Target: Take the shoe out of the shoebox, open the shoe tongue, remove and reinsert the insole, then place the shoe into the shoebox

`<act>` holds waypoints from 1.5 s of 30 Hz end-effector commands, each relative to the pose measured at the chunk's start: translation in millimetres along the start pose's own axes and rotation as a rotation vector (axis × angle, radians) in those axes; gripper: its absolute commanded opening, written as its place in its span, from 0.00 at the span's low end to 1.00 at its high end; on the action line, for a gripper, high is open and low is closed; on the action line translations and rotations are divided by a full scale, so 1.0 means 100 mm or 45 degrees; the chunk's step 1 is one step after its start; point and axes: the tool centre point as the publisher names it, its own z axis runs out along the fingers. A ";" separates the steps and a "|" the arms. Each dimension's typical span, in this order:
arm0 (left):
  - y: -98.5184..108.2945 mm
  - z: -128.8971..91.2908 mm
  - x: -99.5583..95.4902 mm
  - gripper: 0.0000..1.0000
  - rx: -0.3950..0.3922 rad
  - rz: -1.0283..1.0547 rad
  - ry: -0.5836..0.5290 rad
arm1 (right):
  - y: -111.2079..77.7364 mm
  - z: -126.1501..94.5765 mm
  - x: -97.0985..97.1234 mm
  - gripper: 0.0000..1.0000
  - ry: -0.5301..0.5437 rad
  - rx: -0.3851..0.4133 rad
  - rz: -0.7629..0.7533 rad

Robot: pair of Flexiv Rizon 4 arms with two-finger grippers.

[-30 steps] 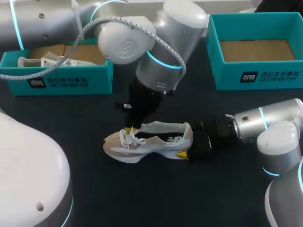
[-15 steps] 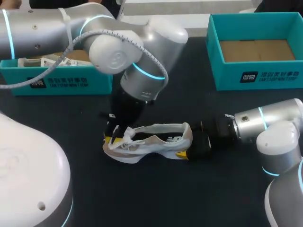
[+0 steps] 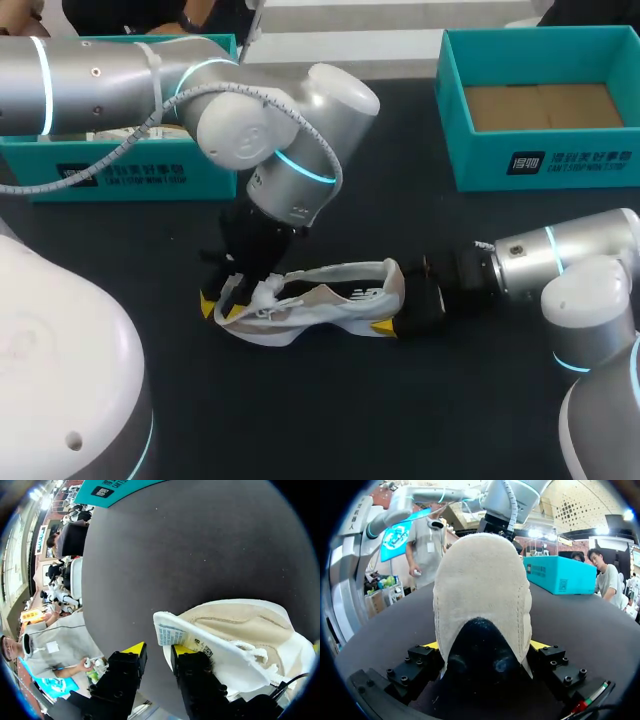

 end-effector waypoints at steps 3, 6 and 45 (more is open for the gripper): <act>0.02 -0.07 -0.03 0.36 -0.008 -0.027 0.044 | -0.06 0.08 -0.02 0.00 -0.001 0.006 0.002; 0.09 -0.28 -0.12 0.89 0.073 0.062 0.103 | -0.06 0.08 -0.02 0.00 -0.001 0.006 0.002; 0.25 -2.41 -0.34 0.00 1.051 2.560 0.296 | -0.06 0.08 -0.02 0.00 -0.001 0.006 0.002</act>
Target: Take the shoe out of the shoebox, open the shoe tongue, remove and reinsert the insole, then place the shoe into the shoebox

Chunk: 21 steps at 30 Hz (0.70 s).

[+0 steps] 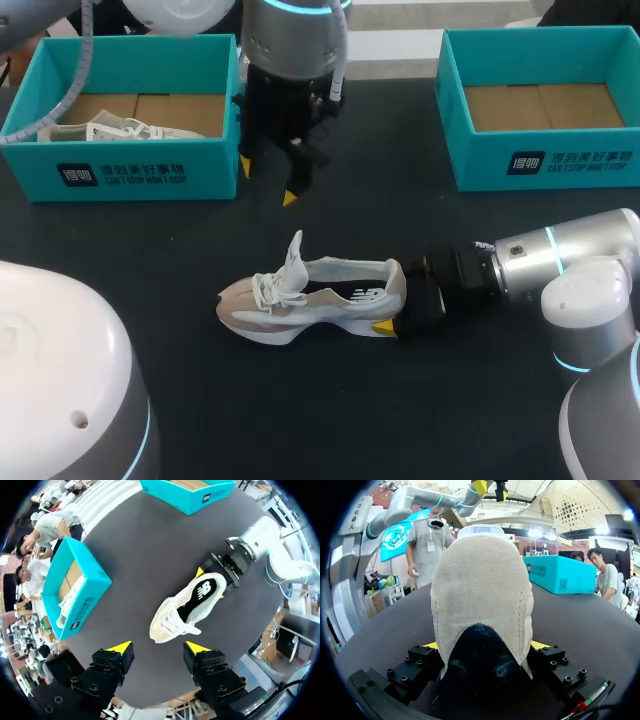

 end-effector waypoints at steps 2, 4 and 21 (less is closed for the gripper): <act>-0.14 -0.08 0.21 0.00 0.283 1.411 0.138 | -0.05 0.08 -0.01 0.00 -0.001 0.006 0.001; -0.21 -0.07 0.32 0.00 0.271 1.502 0.223 | -0.05 0.08 -0.01 0.00 -0.001 0.006 0.001; -0.33 0.10 0.56 0.00 0.278 1.729 0.411 | -0.05 0.08 -0.01 0.00 -0.001 0.006 0.001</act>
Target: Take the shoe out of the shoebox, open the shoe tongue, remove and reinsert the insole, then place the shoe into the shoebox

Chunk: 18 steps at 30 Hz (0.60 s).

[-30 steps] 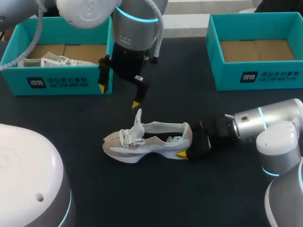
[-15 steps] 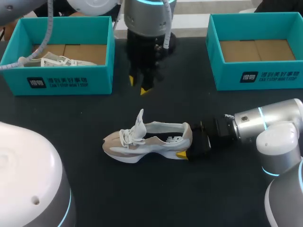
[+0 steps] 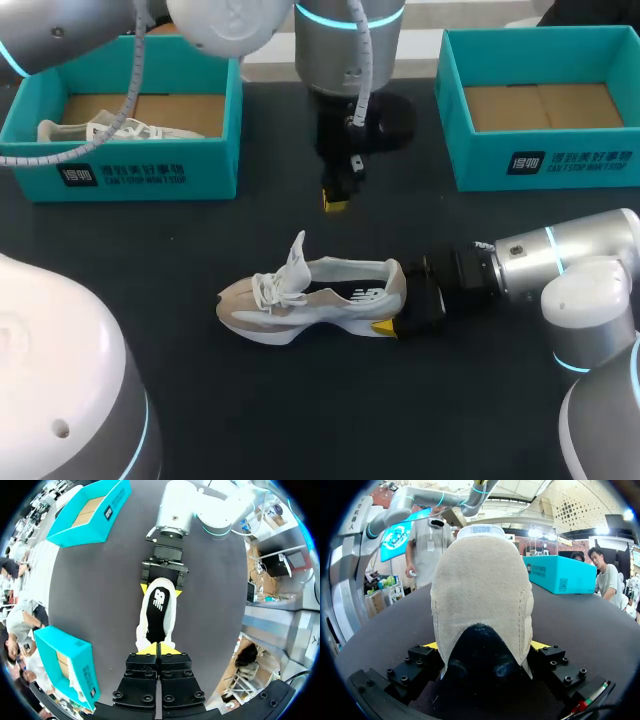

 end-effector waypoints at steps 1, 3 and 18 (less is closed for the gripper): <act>0.08 0.03 -0.05 0.00 0.194 0.879 0.233 | -0.05 0.08 -0.01 0.00 -0.001 0.006 0.001; 0.08 0.03 -0.05 0.00 0.194 0.879 0.233 | -0.05 0.08 -0.01 0.00 -0.001 0.006 0.001; -0.13 0.52 -0.06 0.00 0.215 0.791 0.386 | -0.05 0.08 -0.01 0.00 -0.001 0.006 0.001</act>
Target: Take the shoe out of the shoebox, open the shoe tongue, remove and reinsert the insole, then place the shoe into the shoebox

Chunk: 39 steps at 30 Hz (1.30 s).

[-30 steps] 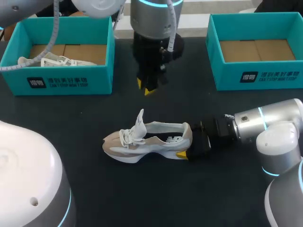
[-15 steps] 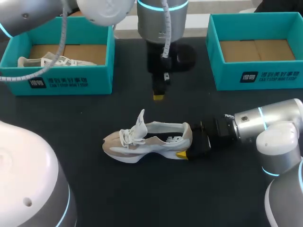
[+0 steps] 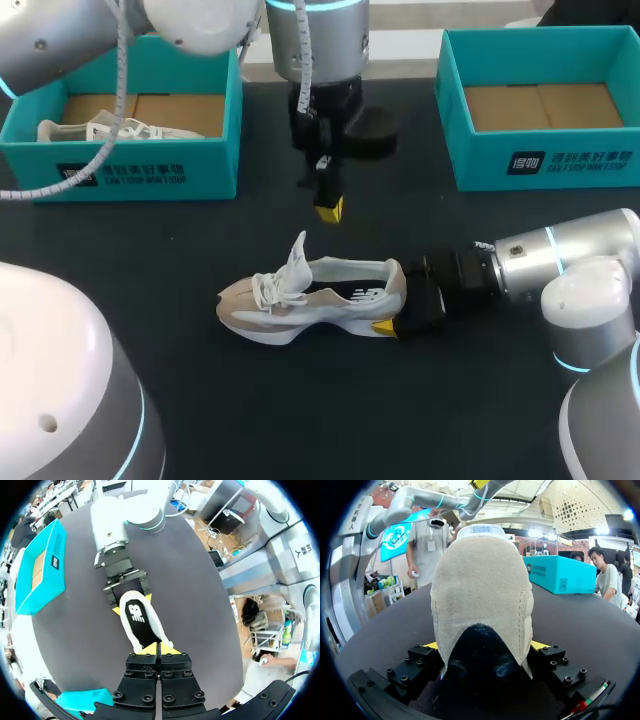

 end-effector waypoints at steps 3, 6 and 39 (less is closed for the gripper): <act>-0.06 0.50 -0.27 0.00 0.135 0.061 0.171 | -0.05 0.08 -0.01 0.00 -0.001 0.006 0.001; -0.09 0.67 -0.31 0.00 0.142 0.030 0.193 | -0.05 0.08 -0.01 0.00 -0.001 0.006 0.001; -0.15 1.22 -0.34 0.00 0.192 -0.229 0.050 | -0.05 0.08 -0.01 0.00 -0.001 0.006 0.001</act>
